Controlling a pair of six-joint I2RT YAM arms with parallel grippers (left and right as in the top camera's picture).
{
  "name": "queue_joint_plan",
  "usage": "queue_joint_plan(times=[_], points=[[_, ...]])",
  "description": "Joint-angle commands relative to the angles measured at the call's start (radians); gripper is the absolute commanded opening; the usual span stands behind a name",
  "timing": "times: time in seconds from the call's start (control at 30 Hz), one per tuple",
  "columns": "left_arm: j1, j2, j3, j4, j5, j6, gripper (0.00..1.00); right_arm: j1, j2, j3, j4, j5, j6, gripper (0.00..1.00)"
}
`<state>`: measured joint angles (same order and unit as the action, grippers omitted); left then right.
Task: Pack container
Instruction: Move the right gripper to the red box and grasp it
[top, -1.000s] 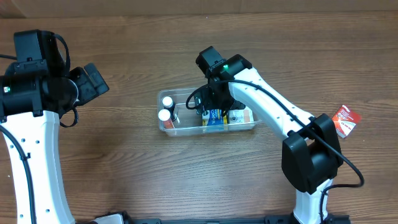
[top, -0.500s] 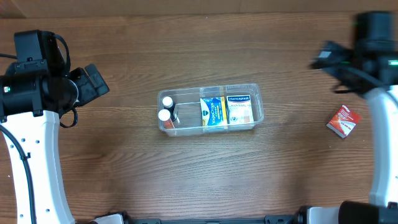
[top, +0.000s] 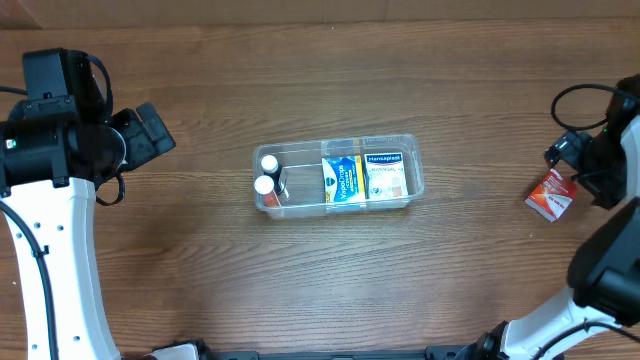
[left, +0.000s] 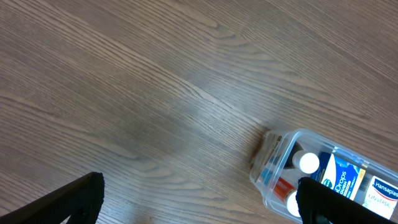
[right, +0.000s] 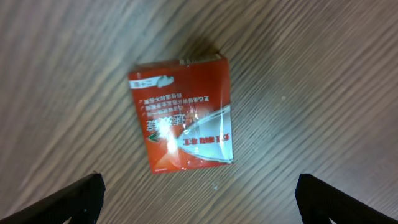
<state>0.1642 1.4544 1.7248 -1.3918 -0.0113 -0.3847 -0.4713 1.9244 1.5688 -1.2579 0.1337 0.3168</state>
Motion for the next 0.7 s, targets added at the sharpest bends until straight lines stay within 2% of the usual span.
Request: queue_joint_plan(times=[0.0, 0.3, 0.53, 0.67], points=[[0.003, -0.001, 0.011, 0.000, 0.002, 0.023, 1.00, -0.007, 0.057, 0.000, 0.022, -0.003, -0.035, 1.00], [0.003, -0.001, 0.011, 0.000, 0.002, 0.023, 1.00, -0.007, 0.197, 0.000, 0.053, -0.008, -0.060, 1.00], [0.003, -0.001, 0.011, -0.002, 0.002, 0.023, 1.00, -0.007, 0.242, -0.012, 0.074, -0.039, -0.064, 1.00], [0.003, -0.001, 0.011, -0.004, 0.003, 0.023, 1.00, -0.007, 0.242, -0.012, 0.076, -0.045, -0.064, 0.89]])
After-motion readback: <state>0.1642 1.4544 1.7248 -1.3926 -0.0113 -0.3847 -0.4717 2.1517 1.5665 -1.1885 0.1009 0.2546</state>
